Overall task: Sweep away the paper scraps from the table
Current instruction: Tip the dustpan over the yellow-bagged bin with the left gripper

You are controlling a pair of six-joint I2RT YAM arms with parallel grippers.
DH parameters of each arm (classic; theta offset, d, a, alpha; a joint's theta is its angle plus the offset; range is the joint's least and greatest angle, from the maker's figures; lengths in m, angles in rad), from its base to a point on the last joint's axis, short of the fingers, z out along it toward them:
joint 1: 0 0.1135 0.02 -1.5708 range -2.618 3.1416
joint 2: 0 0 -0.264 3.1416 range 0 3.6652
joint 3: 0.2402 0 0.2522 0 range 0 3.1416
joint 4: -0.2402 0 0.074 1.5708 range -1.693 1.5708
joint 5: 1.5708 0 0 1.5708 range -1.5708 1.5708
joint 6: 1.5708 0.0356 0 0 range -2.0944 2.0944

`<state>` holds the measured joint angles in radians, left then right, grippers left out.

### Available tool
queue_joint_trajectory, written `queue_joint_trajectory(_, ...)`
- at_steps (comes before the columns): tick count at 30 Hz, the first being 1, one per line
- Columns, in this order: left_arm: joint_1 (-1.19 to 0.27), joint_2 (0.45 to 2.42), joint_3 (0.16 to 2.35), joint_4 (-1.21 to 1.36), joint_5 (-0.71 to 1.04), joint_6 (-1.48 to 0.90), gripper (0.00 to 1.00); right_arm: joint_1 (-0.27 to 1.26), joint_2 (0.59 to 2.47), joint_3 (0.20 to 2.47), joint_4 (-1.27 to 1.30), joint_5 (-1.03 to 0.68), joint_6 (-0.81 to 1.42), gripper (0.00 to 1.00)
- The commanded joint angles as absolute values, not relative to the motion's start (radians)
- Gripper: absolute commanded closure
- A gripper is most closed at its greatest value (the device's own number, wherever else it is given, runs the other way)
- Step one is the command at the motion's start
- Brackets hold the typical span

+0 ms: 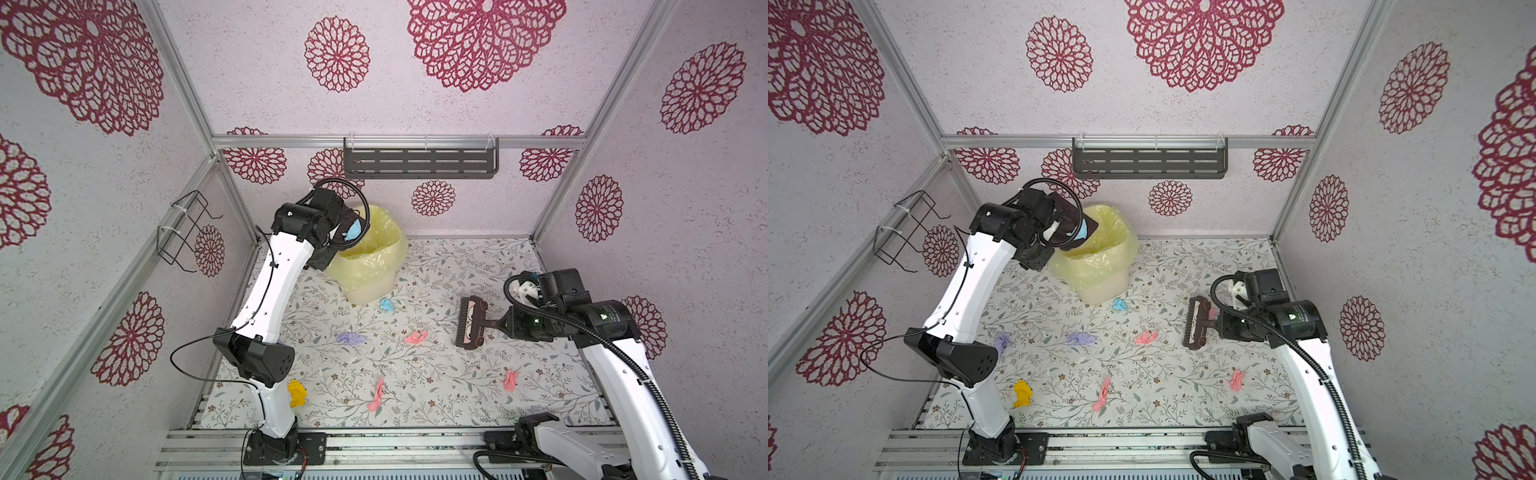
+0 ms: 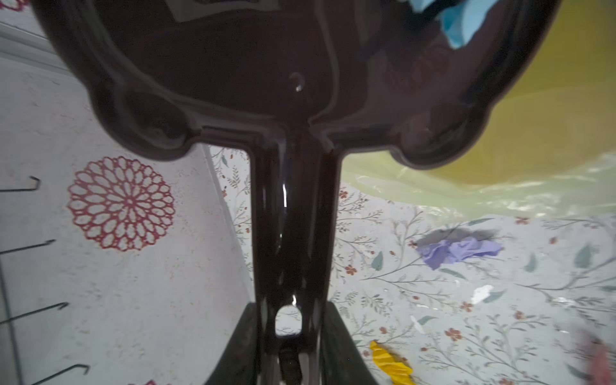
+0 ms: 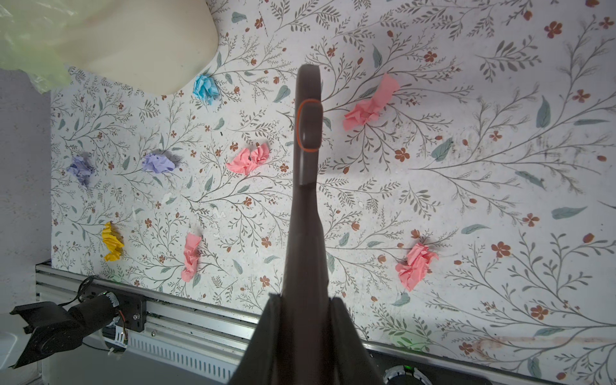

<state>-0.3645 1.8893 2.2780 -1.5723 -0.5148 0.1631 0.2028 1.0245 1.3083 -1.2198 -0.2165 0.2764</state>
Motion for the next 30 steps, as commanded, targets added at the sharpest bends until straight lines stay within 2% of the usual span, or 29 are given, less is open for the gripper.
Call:
queue_joint_trajectory(1, -0.404, 1.920, 2.296, -1.509, -0.763, 0.276, 1.00, 0.193, 1.013, 1.328, -1.207, -0.239, 0.254, 1.00)
queue_joint_trajectory(7, -0.516, 1.922, 2.219, -1.261, -1.066, 0.571, 1.00, 0.193, 1.025, 1.322, -1.201, -0.251, 0.256, 1.00)
queue_joint_trajectory(15, -0.558, 1.829, 1.961, -0.826, -1.189, 0.978, 1.00, 0.192, 1.022, 1.321, -1.200, -0.255, 0.257, 1.00)
queue_joint_trajectory(26, -0.558, 1.770, 1.925, -0.774, -1.211, 1.002, 1.00, 0.191, 1.020, 1.313, -1.187, -0.267, 0.257, 1.00)
queue_joint_trajectory(30, -0.562, 1.757, 1.959, -0.838, -1.187, 0.914, 1.00, 0.191, 1.024, 1.323, -1.203, -0.234, 0.247, 1.00)
